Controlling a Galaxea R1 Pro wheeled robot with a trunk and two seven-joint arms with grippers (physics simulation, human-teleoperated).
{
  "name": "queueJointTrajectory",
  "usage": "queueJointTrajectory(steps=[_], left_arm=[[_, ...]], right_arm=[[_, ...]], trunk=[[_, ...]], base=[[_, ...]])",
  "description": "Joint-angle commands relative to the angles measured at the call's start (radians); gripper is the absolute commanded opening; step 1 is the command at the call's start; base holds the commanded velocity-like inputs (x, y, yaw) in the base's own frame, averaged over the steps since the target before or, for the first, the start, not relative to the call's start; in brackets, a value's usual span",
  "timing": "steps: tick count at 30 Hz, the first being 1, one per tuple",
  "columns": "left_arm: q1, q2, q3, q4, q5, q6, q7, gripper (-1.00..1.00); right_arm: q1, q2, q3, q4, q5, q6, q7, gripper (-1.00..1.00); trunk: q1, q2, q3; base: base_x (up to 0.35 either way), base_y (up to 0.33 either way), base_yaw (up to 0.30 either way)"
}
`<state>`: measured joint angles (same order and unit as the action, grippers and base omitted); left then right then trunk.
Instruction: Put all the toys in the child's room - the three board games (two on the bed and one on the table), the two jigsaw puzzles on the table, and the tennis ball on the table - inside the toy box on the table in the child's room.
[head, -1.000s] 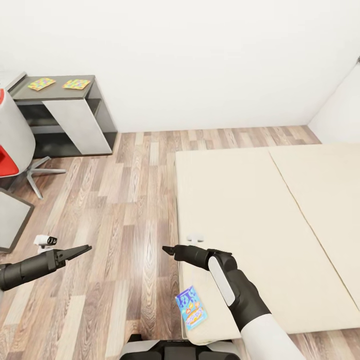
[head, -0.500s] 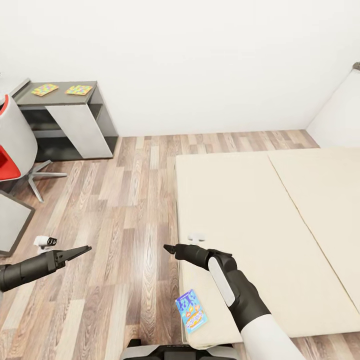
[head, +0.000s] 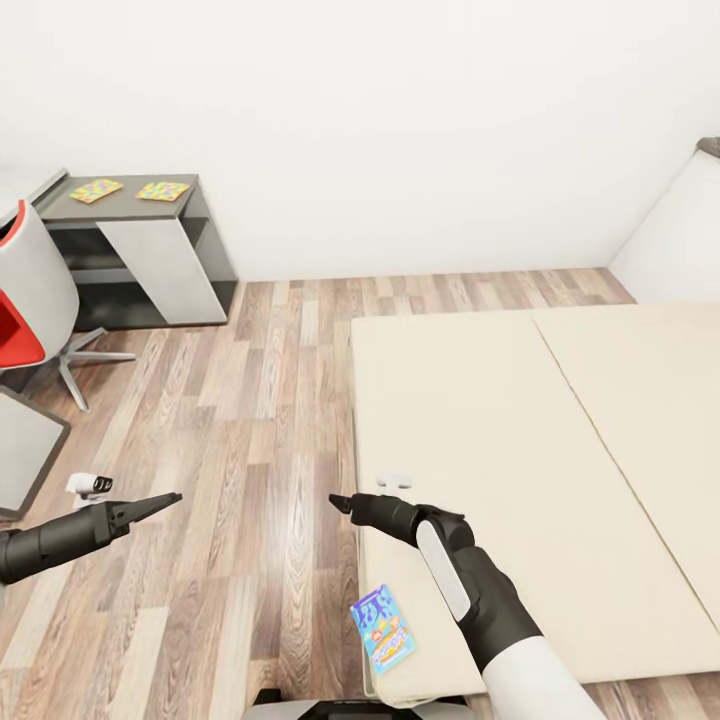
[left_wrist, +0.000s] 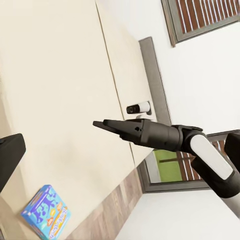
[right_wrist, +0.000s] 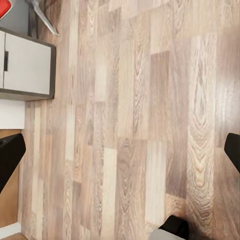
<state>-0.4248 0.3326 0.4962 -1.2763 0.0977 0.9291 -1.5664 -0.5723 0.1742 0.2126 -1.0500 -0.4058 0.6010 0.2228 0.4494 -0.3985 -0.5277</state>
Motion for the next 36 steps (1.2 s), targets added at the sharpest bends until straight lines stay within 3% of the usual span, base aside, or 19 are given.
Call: queueJointTrajectory(steps=[1, 8, 24, 36], left_arm=[[0.0, 0.003, 0.0, 0.0, -0.001, 0.01, -0.004, 1.0], [0.011, 0.021, 0.0, 0.001, 0.0, 0.01, -0.004, 1.0], [0.027, 0.027, 0.002, 0.034, 0.0, 0.003, -0.004, 1.0], [0.032, 0.031, 0.002, 0.044, 0.0, -0.013, -0.004, 1.0]], right_arm=[[0.0, 0.0, -0.001, -0.001, 0.0, 0.0, 0.001, 1.0], [0.002, -0.001, -0.001, -0.001, -0.001, -0.017, 0.001, 1.0], [0.002, -0.022, -0.001, -0.002, -0.002, -0.021, 0.002, 1.0], [0.002, -0.023, -0.001, 0.006, -0.002, -0.032, 0.001, 1.0]], trunk=[[0.001, -0.002, 0.0], [0.001, -0.002, 0.012], [0.001, -0.002, 0.038], [0.001, -0.002, 0.058]], base=[[0.0, 0.0, 0.0], [0.0, 0.0, 0.0], [0.0, 0.0, 0.0], [0.0, 0.0, 0.0]])
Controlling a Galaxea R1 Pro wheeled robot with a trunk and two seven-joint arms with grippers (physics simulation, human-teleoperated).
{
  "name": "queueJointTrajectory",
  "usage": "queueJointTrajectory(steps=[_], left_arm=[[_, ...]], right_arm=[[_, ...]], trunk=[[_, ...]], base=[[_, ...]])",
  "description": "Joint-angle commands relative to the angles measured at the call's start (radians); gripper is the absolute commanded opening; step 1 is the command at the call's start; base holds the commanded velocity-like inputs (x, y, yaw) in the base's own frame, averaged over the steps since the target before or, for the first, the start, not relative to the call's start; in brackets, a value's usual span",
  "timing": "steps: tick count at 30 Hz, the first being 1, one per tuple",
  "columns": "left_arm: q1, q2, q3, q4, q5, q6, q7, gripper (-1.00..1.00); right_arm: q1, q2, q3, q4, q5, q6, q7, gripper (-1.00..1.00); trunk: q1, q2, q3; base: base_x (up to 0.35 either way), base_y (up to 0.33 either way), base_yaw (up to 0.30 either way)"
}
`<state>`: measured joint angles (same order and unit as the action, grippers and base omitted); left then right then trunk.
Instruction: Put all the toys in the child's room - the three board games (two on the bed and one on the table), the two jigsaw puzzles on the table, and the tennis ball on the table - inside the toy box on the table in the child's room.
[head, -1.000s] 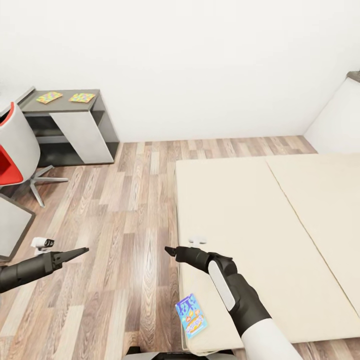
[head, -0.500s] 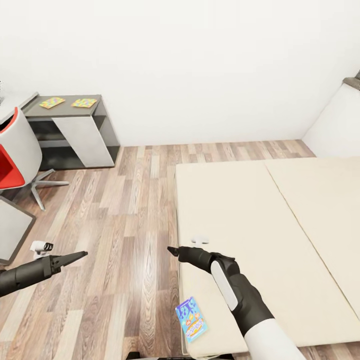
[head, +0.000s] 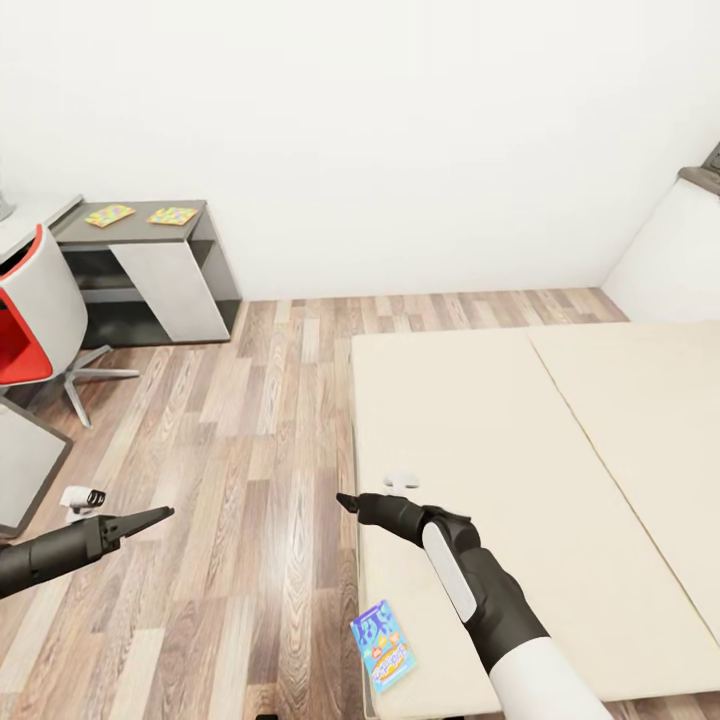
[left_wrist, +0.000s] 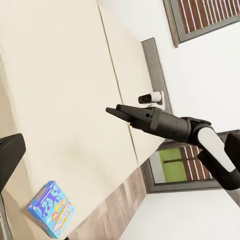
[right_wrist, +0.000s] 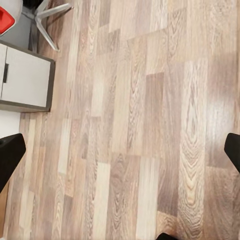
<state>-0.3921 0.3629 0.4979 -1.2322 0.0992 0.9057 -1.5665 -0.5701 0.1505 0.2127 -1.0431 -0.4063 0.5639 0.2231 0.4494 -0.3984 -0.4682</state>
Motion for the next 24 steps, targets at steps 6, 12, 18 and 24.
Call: queueJointTrajectory(steps=[6, 12, 18, 24], left_arm=[[0.001, -0.002, -0.001, 0.0, -0.001, 0.008, -0.004, 1.0], [0.002, -0.006, -0.003, 0.0, -0.001, 0.007, -0.004, 1.0], [0.002, -0.004, -0.003, 0.0, 0.0, 0.007, -0.004, 1.0], [0.002, -0.003, -0.002, 0.013, 0.0, -0.001, -0.004, 1.0]], right_arm=[[0.0, 0.0, -0.002, 0.031, -0.001, -0.011, 0.001, 1.0], [0.0, 0.0, -0.002, 0.051, 0.0, -0.017, 0.001, 1.0], [0.0, -0.001, -0.004, 0.069, -0.001, -0.051, 0.002, 1.0], [0.0, -0.001, -0.004, 0.072, -0.002, -0.059, 0.001, 1.0]], trunk=[[0.001, -0.002, 0.009], [0.001, -0.002, 0.018], [0.001, -0.002, 0.028], [0.001, -0.002, 0.038]], base=[[0.0, 0.0, 0.0], [0.0, 0.0, 0.0], [0.0, 0.0, 0.0], [0.0, 0.0, 0.0]])
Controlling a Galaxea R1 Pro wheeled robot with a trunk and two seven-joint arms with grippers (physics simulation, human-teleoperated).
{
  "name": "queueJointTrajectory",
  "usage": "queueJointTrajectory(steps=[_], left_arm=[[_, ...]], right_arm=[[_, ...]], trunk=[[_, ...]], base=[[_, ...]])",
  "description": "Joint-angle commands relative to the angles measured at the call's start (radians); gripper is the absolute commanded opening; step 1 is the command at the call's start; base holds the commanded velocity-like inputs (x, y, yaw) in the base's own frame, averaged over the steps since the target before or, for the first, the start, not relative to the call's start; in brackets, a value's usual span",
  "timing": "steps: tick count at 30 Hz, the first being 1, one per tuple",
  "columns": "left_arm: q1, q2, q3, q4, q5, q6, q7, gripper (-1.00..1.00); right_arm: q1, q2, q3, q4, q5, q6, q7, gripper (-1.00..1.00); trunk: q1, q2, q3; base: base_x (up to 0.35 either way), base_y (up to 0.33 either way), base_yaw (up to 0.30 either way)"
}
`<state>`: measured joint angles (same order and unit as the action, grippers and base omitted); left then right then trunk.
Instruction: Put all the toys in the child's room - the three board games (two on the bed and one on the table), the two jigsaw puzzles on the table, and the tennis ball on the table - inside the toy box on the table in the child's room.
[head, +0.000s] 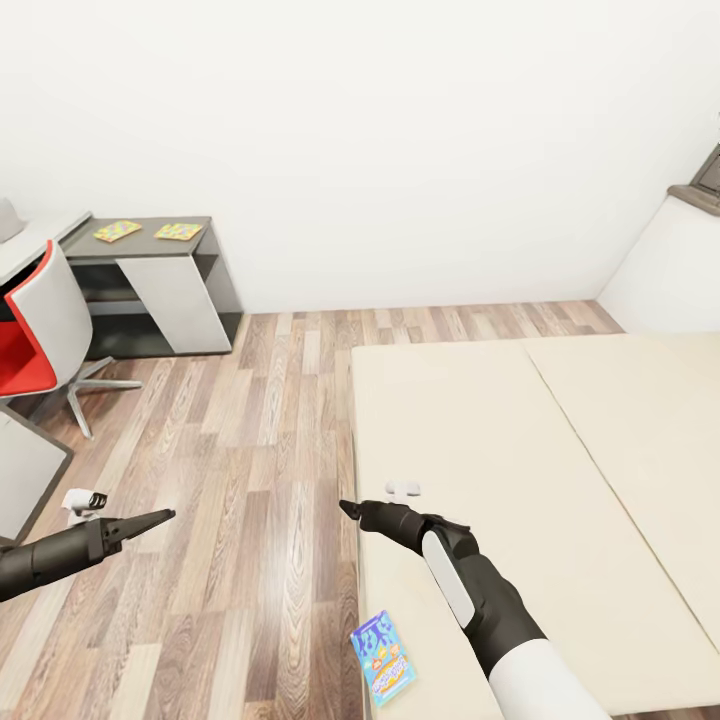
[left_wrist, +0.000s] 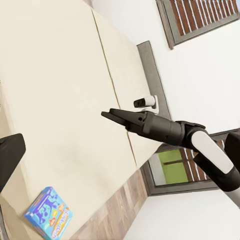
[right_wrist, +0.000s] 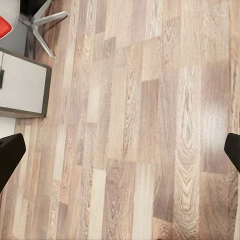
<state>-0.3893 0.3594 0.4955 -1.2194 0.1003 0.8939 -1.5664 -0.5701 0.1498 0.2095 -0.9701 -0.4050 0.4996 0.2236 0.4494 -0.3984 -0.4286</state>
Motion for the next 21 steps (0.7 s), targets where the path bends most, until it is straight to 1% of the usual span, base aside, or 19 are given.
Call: queueJointTrajectory(steps=[1, 10, 16, 21], left_arm=[[0.0, 0.0, 0.001, 0.002, -0.001, 0.007, -0.004, 1.0], [0.0, 0.001, 0.002, 0.022, 0.0, -0.006, -0.004, 1.0], [0.0, -0.004, 0.001, 0.033, -0.001, -0.008, -0.004, 1.0], [0.0, -0.005, 0.001, 0.036, 0.0, -0.009, -0.004, 1.0]], right_arm=[[-0.001, 0.0, -0.001, -0.001, -0.003, 0.005, 0.001, 1.0], [-0.001, -0.003, -0.002, 0.0, -0.002, 0.002, 0.0, 1.0], [-0.001, -0.014, -0.011, 0.014, -0.002, -0.007, 0.001, 1.0], [-0.001, -0.034, -0.014, 0.026, -0.005, -0.035, 0.003, 1.0]], trunk=[[0.001, -0.002, 0.0], [0.001, -0.002, 0.015], [0.001, -0.002, 0.025], [0.001, -0.002, 0.033]], base=[[0.0, 0.0, 0.0], [0.0, 0.0, 0.0], [0.0, 0.0, 0.0], [0.0, 0.0, 0.0]])
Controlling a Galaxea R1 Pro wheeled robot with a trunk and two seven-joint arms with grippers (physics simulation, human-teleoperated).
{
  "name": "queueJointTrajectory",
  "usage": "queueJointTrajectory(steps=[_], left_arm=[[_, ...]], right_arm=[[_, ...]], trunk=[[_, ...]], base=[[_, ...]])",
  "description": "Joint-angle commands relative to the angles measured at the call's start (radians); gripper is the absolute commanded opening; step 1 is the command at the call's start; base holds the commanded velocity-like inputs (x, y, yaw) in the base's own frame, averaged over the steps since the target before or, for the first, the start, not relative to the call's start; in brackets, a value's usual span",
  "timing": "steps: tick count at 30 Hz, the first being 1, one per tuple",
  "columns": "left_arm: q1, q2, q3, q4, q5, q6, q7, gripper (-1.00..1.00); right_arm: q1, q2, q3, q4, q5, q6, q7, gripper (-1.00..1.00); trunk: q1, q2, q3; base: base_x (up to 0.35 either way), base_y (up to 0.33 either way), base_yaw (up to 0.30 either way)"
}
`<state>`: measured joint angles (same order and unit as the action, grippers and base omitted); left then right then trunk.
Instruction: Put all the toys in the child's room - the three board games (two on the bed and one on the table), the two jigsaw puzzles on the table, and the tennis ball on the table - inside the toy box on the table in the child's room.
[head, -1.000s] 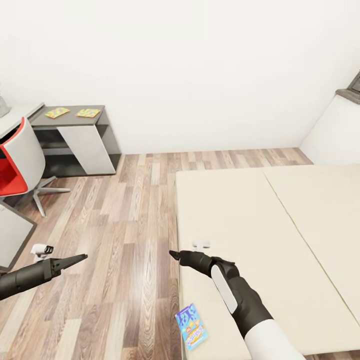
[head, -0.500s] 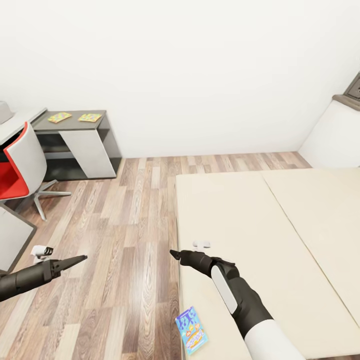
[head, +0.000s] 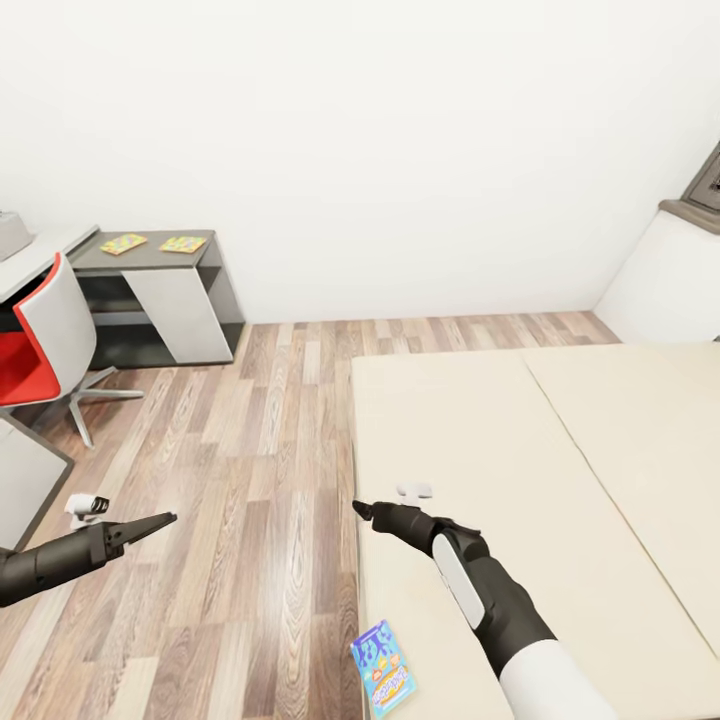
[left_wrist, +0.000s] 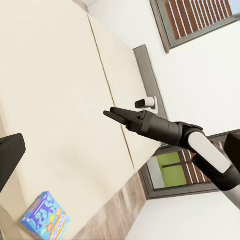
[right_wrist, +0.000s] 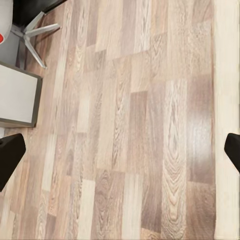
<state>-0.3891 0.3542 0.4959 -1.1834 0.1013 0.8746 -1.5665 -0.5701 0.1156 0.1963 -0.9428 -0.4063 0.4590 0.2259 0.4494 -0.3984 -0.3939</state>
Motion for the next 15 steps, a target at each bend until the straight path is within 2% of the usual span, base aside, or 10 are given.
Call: queueJointTrajectory(steps=[1, 15], left_arm=[[-0.001, 0.0, 0.0, 0.0, -0.001, 0.011, -0.004, 1.0], [-0.001, -0.001, -0.001, 0.001, -0.002, 0.011, -0.004, 1.0]], right_arm=[[-0.001, -0.002, -0.001, 0.0, -0.005, 0.003, 0.001, 1.0], [-0.001, -0.01, -0.001, 0.002, -0.004, -0.005, 0.003, 1.0]], trunk=[[0.001, -0.002, 0.0], [0.001, -0.002, 0.023]], base=[[0.0, 0.0, 0.0], [0.0, 0.0, 0.0]])
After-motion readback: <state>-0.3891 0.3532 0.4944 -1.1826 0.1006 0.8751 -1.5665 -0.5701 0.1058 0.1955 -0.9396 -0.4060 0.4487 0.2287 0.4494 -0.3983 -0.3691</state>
